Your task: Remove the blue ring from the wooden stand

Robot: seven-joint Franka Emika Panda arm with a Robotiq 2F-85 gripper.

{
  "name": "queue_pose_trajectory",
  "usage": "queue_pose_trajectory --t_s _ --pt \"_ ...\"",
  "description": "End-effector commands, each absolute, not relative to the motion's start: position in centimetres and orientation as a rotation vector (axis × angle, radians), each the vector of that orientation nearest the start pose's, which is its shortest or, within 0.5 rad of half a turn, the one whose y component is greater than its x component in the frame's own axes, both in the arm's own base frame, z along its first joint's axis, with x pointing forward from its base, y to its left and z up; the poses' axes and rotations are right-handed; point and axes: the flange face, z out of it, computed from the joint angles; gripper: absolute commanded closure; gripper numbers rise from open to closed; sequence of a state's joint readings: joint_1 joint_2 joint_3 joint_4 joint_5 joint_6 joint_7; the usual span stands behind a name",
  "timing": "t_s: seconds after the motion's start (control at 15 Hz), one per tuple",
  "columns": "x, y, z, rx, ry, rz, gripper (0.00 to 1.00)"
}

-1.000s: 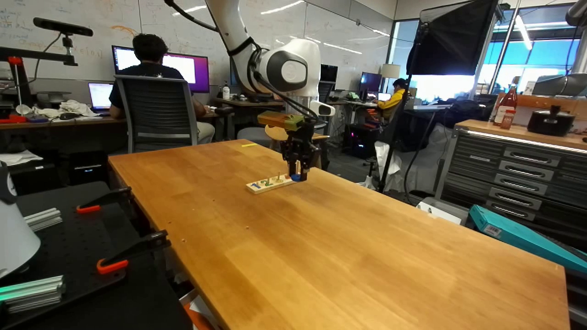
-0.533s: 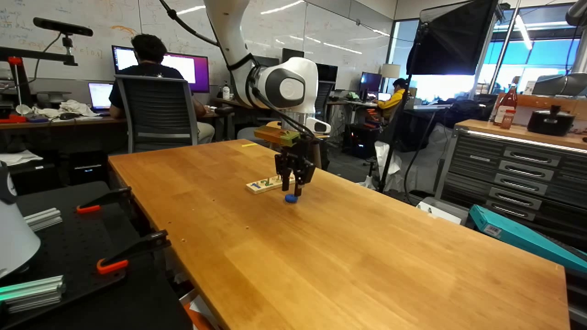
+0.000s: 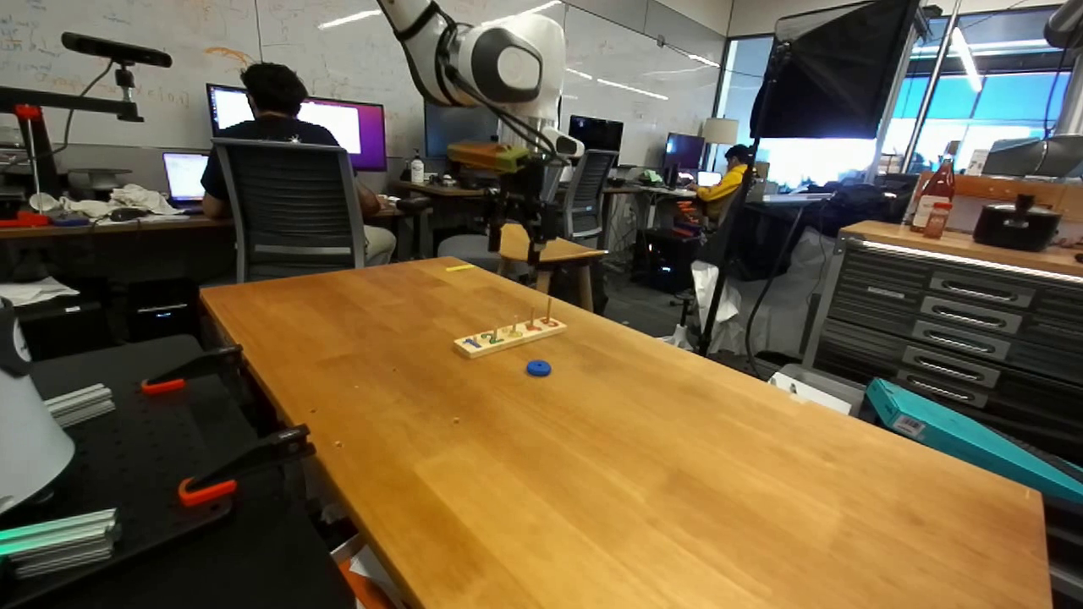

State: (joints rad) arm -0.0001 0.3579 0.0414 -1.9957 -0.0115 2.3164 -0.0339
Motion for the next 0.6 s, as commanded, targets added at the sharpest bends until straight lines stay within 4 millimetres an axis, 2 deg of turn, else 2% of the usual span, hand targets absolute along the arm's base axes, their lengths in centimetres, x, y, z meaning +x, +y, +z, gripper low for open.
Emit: queue_pose_trajectory --t_s 0.0,0.2,0.33,0.4,0.53 --pt "58.5 3.5 37.0 -3.117 -0.101 0.075 0.0" --pt "56.5 2.4 44.4 -3.138 -0.043 0.067 0.0" --pt "54.6 1.0 48.8 -3.134 0.022 0.148 0.0" --pt "56.3 1.9 44.9 -3.147 -0.049 0.106 0.0" --pt "54.8 1.1 48.3 -3.148 -0.017 0.124 0.0"
